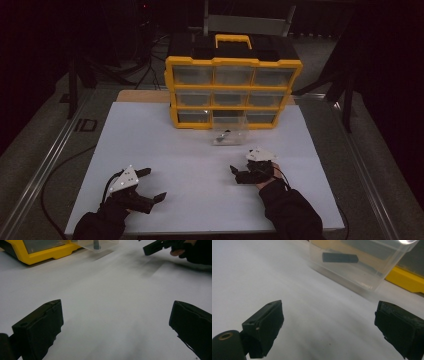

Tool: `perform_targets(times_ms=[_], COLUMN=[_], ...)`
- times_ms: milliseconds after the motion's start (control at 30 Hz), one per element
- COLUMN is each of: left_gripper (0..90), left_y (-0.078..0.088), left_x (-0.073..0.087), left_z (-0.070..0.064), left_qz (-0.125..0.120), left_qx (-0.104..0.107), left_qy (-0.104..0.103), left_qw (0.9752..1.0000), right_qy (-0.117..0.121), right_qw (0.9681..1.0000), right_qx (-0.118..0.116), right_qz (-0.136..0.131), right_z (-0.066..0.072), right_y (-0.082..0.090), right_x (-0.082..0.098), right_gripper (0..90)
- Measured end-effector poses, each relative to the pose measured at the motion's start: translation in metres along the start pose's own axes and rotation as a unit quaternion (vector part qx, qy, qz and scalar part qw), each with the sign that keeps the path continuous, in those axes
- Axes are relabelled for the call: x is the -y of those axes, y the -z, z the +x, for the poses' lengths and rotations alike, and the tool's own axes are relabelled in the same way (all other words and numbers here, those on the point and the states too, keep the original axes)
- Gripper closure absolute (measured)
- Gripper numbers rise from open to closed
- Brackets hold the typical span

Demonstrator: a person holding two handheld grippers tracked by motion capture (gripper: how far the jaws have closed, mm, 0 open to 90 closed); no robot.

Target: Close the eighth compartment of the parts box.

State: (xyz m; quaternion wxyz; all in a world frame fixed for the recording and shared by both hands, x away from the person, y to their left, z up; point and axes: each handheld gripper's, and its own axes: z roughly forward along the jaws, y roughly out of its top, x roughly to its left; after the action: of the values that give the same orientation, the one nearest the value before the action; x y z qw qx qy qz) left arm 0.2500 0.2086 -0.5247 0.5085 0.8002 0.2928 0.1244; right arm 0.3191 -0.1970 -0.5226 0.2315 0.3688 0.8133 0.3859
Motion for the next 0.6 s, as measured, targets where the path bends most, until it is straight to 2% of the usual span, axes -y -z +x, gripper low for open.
perform_targets(times_ms=[167,400,500,600], left_gripper=[0.0,0.0,0.0,0.0], left_y=[0.000,0.000,0.000,0.000], left_x=[0.000,0.000,0.000,0.000], left_z=[0.000,0.000,0.000,0.000], left_qz=[0.001,-0.001,0.000,0.000], left_qx=[-0.001,-0.002,-0.002,-0.002], left_qy=[-0.001,0.000,-0.001,-0.001], left_qw=[1.0000,1.0000,1.0000,1.0000], right_qy=[-0.017,-0.021,-0.019,-0.022], right_qw=[0.9998,0.9995,0.9994,0.9994], right_qx=[0.006,0.006,0.010,0.009], right_qz=[0.014,0.025,0.026,0.026], right_z=[0.000,0.001,0.002,0.002], right_y=[-0.011,-0.021,-0.025,-0.028], right_x=[0.000,-0.003,-0.005,-0.008], right_gripper=[8.2,8.2,13.4,14.3])
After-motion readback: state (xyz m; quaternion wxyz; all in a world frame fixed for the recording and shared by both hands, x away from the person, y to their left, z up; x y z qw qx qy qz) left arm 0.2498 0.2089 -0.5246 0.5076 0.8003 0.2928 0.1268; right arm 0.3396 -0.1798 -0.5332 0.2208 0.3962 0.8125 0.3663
